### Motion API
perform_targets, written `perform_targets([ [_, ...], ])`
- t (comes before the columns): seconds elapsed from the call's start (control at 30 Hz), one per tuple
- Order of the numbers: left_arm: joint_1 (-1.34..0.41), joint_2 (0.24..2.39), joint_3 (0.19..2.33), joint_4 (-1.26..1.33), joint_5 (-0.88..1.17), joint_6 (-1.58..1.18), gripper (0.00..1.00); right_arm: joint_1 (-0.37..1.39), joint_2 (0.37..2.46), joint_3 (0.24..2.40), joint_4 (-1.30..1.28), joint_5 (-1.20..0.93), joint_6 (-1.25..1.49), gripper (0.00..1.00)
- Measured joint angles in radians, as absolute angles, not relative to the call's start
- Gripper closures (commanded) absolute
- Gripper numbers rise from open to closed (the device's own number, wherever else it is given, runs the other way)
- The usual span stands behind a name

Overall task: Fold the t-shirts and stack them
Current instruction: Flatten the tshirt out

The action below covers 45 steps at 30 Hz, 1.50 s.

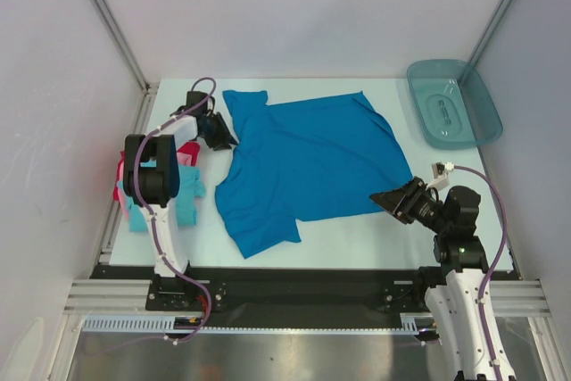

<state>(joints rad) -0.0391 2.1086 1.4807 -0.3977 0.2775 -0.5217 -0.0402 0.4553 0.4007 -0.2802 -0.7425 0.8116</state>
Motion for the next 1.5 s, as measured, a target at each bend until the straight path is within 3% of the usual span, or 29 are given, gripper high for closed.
perform_targets([
  [0.3,-0.047,2.109,1.48,-0.41,0.292,-0.505,0.69,-0.038,0.457,0.401,-0.278,-0.743,0.816,0.57],
  [0.7,-0.05,2.108,1.477,-0.429,0.273,-0.495,1.0,-0.036,0.457,0.405,-0.282,-0.743,0.816,0.57],
  [1.5,-0.059,1.988,1.533,-0.552,-0.055,-0.416,1.0,-0.036,0.446,0.405,-0.281,-0.743,0.816,0.57],
])
